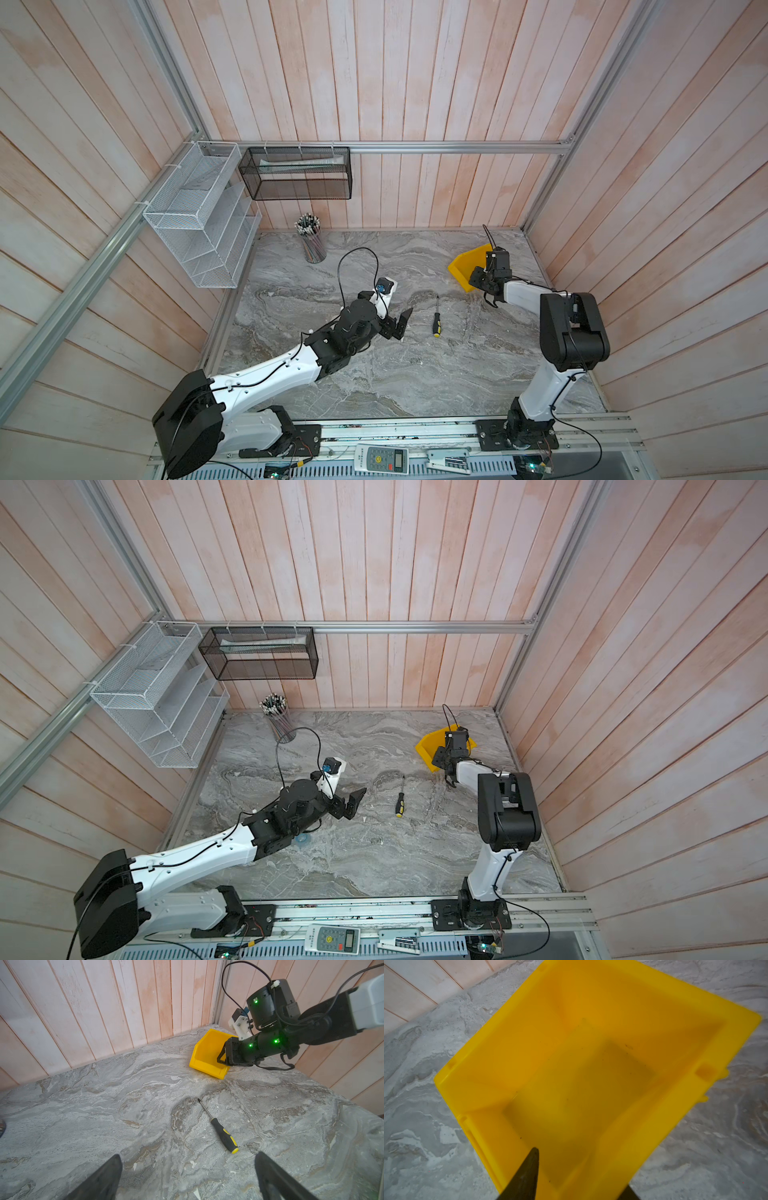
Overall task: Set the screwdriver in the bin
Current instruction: 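Grip the yellow bin rim with the right gripper and drag it toward the screwdriver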
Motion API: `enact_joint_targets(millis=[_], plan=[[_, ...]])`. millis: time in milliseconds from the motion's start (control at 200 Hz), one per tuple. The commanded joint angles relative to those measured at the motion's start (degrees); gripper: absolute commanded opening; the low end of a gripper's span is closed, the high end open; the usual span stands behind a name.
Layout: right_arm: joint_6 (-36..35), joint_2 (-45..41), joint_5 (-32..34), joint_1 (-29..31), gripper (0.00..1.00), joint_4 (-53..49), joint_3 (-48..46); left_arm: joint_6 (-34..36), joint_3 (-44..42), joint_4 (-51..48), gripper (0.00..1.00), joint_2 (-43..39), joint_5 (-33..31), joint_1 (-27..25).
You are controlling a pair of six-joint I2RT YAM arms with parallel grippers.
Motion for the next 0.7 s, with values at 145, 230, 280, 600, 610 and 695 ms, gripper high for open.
enact_joint_targets(millis=[145,230,280,600,610,695], plan=[[-3.67,5.39,4.06,2.27,0.28,-4.27,6.64,-1.56,-2.93,-0.36,1.00,-2.53,-1.34,0.64],[-5.22,6.68,5.34,4.12,0.21,-5.19,8.80,-2.15,-3.30,-0.32,1.00,-2.86,-1.02,0.98],[-5.93,7.34,6.20,5.25,0.18,-5.45,9.99,-2.42,-3.56,-0.42,1.00,-3.18,-0.93,1.09],[-14.01,13.58,8.82,14.81,0.10,-9.77,21.56,-5.40,-8.56,1.07,1.00,-7.61,-0.46,3.74],[-14.26,13.76,8.83,15.17,0.10,-9.75,21.86,-5.55,-8.68,1.08,1.00,-7.74,-0.31,3.91],[-16.74,14.83,8.58,18.07,0.10,-9.51,23.70,-6.52,-9.43,0.53,1.00,-8.82,0.47,5.17]])
